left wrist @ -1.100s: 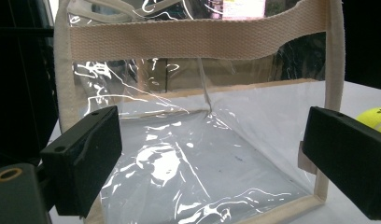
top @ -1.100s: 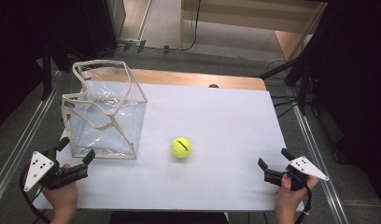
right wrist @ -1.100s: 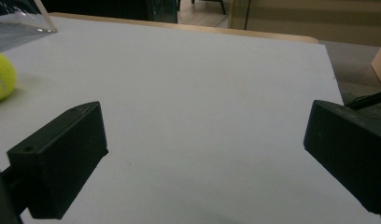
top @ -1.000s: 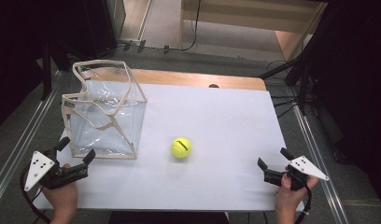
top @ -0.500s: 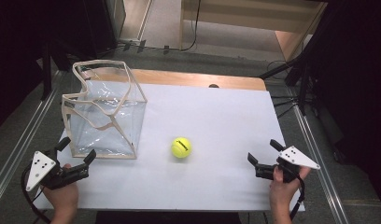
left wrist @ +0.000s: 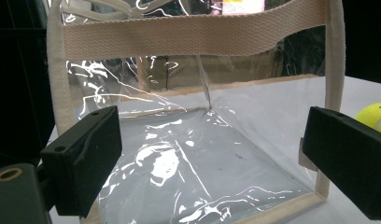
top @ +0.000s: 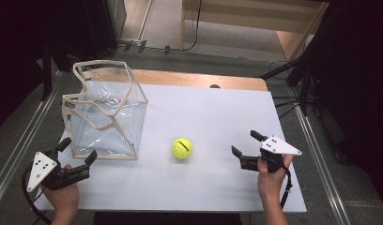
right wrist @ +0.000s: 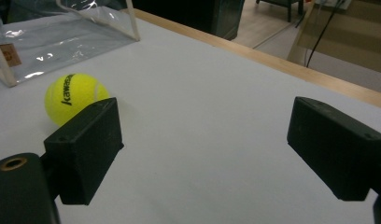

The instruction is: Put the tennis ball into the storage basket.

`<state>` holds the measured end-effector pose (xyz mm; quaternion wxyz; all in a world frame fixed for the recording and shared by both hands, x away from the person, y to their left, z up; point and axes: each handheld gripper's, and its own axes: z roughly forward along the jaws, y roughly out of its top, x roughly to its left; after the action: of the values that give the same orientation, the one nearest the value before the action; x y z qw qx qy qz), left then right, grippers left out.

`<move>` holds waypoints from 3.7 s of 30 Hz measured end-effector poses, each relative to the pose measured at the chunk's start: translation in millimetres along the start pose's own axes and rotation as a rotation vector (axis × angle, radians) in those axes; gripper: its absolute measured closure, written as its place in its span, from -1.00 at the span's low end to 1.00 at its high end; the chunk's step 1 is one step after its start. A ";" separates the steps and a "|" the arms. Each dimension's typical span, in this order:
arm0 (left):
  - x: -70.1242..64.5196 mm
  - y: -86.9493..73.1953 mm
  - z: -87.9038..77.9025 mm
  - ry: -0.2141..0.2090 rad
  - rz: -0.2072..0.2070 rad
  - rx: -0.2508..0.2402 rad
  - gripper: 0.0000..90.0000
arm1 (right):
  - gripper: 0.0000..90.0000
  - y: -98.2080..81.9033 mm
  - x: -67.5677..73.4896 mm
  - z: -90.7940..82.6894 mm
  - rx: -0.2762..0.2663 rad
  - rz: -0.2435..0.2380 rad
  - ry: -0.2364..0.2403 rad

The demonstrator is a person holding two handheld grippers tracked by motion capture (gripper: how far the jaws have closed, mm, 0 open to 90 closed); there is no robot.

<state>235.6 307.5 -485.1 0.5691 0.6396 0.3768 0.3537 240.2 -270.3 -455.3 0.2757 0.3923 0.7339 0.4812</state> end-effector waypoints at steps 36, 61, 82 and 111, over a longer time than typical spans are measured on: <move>0.2 0.3 0.2 -0.007 -0.005 -0.004 -0.88 | -1.00 39.3 66.7 96.6 0.205 -0.106 0.273; 0.5 0.3 0.2 -0.009 -0.005 -0.004 -0.88 | -0.88 35.2 97.8 147.2 0.438 -0.174 0.298; 0.4 0.5 -0.4 -0.008 -0.003 -0.005 -0.88 | -0.47 31.5 102.7 161.7 0.502 -0.167 0.295; 2.0 0.6 -1.5 -0.014 -0.013 -0.013 -0.88 | -0.46 69.6 134.1 192.5 0.492 -0.231 0.407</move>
<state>235.2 310.0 -484.3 0.5781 0.6358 0.3745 0.3483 339.9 -47.2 -468.7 0.0733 0.2575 0.9075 0.3236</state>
